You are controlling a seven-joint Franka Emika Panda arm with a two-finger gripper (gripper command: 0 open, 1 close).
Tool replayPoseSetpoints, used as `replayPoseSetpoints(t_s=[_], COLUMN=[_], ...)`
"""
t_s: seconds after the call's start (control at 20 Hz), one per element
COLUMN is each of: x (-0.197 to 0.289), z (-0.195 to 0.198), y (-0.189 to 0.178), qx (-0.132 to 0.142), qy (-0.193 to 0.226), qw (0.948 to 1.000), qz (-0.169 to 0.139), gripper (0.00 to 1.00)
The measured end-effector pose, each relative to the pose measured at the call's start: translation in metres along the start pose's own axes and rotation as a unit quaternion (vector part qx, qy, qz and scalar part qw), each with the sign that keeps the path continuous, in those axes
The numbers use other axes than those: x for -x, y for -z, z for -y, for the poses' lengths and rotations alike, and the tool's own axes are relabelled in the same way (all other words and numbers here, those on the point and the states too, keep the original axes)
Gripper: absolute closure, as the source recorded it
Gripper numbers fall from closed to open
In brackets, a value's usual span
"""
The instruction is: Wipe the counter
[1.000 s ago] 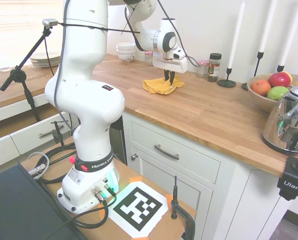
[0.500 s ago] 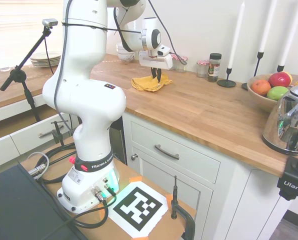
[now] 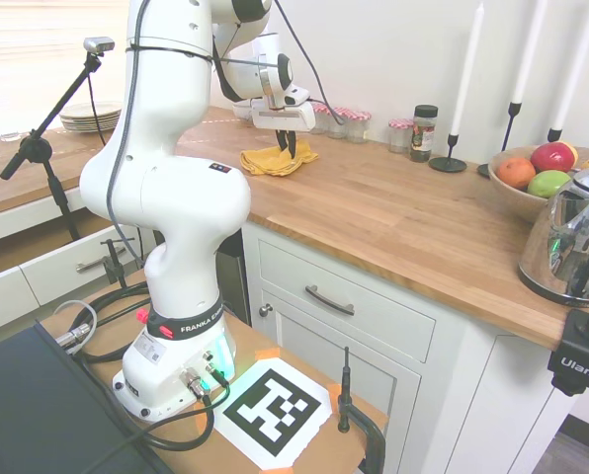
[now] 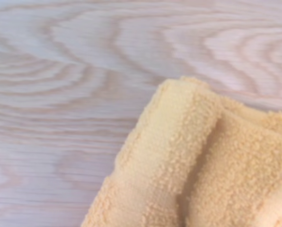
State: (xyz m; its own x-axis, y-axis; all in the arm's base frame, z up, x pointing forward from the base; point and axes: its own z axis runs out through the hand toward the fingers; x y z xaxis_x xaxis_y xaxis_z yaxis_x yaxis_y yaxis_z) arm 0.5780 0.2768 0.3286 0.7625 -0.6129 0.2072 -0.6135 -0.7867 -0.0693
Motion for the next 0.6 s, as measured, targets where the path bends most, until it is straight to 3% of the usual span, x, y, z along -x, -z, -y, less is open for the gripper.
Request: replayPoseSetpoints(t_s=[0.05, 0.1, 0.6], x=[0.000, 0.001, 0.017], z=[0.000, 0.001, 0.009], y=[0.000, 0.000, 0.002], qx=[0.001, 0.002, -0.001], qy=[-0.003, -0.007, -0.023], qw=[1.0000, 1.0000, 0.9997], qz=[0.000, 0.001, 0.003], gripper=[1.00, 0.00, 0.00])
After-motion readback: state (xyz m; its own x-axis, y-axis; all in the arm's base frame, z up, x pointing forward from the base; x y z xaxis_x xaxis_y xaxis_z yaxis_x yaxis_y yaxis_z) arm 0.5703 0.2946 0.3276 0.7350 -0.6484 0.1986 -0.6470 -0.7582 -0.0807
